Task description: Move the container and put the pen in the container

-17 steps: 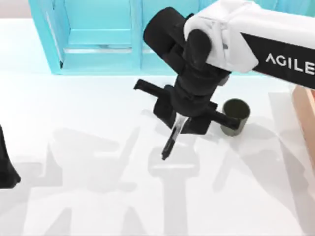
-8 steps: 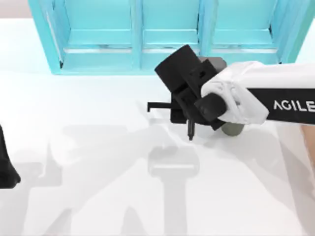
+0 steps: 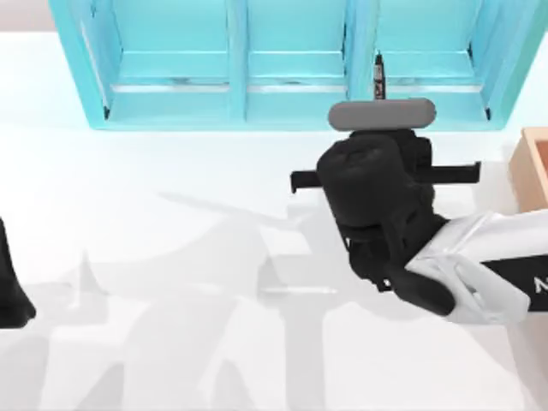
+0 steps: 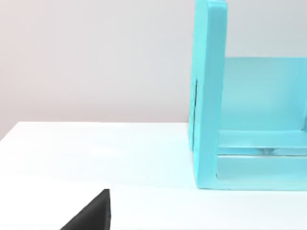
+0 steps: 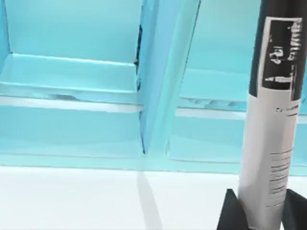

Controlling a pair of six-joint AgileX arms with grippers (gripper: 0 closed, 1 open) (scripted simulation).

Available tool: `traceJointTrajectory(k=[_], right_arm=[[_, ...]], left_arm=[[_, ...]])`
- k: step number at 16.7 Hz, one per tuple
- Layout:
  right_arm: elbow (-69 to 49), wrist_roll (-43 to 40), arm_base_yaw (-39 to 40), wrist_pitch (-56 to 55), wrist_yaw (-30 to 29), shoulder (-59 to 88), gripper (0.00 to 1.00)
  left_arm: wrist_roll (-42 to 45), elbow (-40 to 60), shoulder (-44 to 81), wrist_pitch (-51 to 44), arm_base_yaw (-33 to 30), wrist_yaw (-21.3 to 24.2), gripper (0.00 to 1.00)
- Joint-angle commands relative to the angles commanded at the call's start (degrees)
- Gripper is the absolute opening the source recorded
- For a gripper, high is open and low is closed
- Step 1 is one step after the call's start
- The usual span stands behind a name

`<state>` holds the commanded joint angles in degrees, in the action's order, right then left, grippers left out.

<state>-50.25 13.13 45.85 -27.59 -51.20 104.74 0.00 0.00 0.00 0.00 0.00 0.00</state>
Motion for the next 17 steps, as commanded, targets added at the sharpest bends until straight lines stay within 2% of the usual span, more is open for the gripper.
traceJointTrajectory(k=[4, 8, 14, 17], right_arm=[[7.89, -8.90, 3.27, -18.76, -10.33, -5.84, 0.00], [11.77, -13.82, 5.88, -28.60, -16.15, -10.38, 0.00], [12.05, -14.34, 5.99, -29.78, -16.84, -10.87, 0.00], [11.36, -14.29, 4.15, -30.79, -15.00, -9.01, 0.00]], left_arm=[[0.00, 0.00, 0.00, 0.00, 0.00, 0.00, 1.00], [0.00, 0.00, 0.00, 0.00, 0.00, 0.00, 1.00], [0.00, 0.00, 0.00, 0.00, 0.00, 0.00, 1.00], [0.00, 0.00, 0.00, 0.00, 0.00, 0.00, 1.00]])
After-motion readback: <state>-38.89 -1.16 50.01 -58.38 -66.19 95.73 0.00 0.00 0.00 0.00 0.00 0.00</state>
